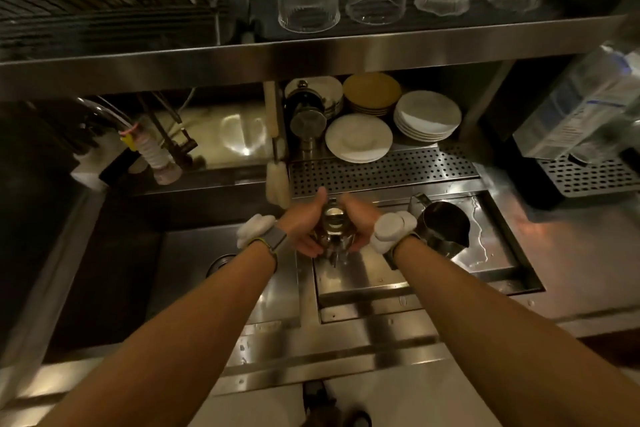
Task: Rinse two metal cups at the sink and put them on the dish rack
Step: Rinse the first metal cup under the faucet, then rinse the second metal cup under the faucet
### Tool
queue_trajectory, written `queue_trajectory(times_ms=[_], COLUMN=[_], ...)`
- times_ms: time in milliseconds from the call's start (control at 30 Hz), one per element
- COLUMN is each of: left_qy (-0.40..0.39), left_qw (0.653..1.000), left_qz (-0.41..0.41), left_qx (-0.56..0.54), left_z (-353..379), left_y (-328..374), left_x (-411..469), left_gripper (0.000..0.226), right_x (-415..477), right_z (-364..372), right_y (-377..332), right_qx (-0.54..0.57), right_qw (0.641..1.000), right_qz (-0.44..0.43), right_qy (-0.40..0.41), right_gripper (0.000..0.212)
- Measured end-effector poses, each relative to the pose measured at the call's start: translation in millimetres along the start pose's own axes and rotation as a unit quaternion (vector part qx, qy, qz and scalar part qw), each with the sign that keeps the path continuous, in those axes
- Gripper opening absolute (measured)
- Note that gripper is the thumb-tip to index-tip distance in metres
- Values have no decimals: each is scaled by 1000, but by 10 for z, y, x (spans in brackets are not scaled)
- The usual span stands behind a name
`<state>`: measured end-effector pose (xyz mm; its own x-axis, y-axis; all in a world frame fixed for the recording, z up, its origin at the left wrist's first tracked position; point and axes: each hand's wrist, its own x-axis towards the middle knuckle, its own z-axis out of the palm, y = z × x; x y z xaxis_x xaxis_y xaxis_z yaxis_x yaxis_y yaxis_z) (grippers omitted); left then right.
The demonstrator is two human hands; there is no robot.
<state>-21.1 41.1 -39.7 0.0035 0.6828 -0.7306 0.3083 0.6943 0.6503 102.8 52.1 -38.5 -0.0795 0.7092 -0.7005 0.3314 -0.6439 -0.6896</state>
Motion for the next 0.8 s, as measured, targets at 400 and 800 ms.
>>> queue_trajectory(times_ms=[400, 800], left_qy=[174, 110], left_qw=[938, 918], left_qz=[215, 206], left_qx=[211, 322], left_z=[434, 1523], left_y=[871, 877], left_x=[-55, 210], left_gripper=[40, 35], right_x=[-180, -87], right_z=[-820, -1667], right_y=[-434, 381], right_qx=[-231, -466], right_qw=[953, 877], right_qz=[-170, -117], right_qy=[97, 20], right_gripper=[17, 73])
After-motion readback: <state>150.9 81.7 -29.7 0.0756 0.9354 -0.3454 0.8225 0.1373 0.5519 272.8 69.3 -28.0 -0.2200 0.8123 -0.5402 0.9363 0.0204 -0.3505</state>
